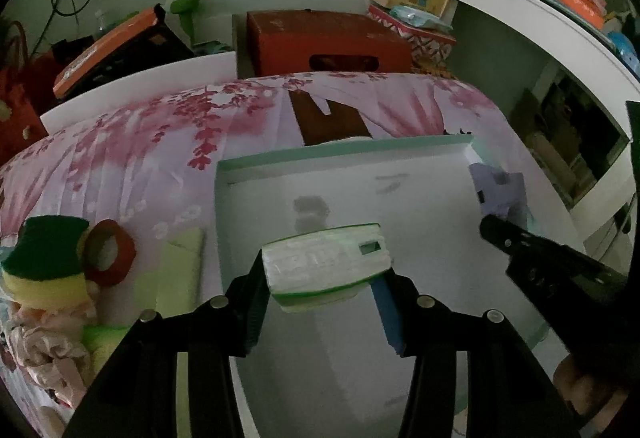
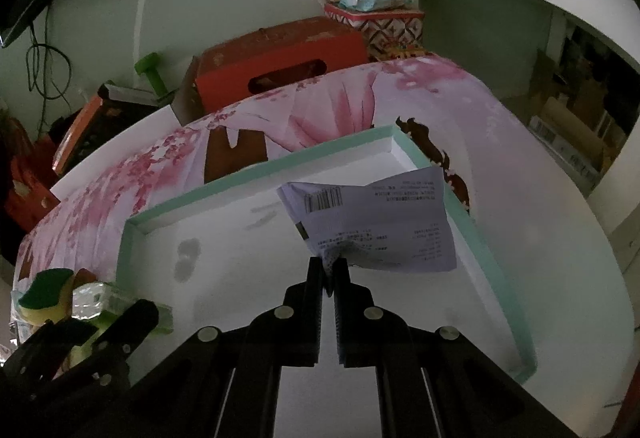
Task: Organize soft objects
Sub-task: 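Carry both items over the teal tray and open the left gripper to drop the tissue pack, then open the right gripper to drop the purple packet into the tray, then grasp the beige round puff with the left gripper while the right gripper grasps the light green cloth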
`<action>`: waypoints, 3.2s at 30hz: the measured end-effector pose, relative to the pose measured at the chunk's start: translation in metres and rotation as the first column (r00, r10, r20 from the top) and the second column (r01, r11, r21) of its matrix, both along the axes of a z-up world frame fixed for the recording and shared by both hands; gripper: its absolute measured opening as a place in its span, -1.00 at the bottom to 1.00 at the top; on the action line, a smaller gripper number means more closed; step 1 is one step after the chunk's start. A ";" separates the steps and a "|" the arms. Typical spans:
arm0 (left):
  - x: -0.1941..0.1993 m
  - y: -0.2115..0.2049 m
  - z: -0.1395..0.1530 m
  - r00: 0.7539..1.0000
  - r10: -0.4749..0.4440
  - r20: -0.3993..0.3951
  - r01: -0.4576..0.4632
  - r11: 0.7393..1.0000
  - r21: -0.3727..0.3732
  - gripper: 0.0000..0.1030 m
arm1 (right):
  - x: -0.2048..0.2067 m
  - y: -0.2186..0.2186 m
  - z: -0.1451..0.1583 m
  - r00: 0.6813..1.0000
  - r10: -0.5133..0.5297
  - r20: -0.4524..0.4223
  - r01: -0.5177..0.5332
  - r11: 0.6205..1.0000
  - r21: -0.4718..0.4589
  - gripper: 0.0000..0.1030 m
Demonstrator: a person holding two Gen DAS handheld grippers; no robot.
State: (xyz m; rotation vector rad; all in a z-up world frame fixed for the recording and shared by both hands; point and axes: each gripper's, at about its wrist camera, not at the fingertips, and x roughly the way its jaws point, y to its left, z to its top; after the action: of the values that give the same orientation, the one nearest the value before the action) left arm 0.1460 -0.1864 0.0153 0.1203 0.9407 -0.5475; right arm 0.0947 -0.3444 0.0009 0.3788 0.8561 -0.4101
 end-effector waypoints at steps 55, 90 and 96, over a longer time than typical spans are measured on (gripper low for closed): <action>0.003 0.067 0.030 0.978 0.181 0.105 -0.178 0.983 -0.036 0.92 | -0.009 0.008 0.009 0.999 -0.005 0.041 0.007 0.998 -0.055 1.00; -0.045 0.278 0.012 0.823 0.568 -0.010 -0.568 0.823 -0.016 0.92 | 0.001 0.194 0.022 0.840 0.538 0.067 -0.536 0.843 -0.045 1.00; -0.046 0.273 -0.010 0.829 0.558 -0.039 -0.551 0.827 0.114 0.92 | -0.001 0.214 -0.002 0.809 0.587 -0.011 -0.587 0.809 -0.025 0.70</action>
State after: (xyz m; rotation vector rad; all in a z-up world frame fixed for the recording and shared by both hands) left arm 0.1002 0.0869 0.0054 -0.0896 1.0168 0.0401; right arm 0.0932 -0.1299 -0.0012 0.0702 0.9216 0.1593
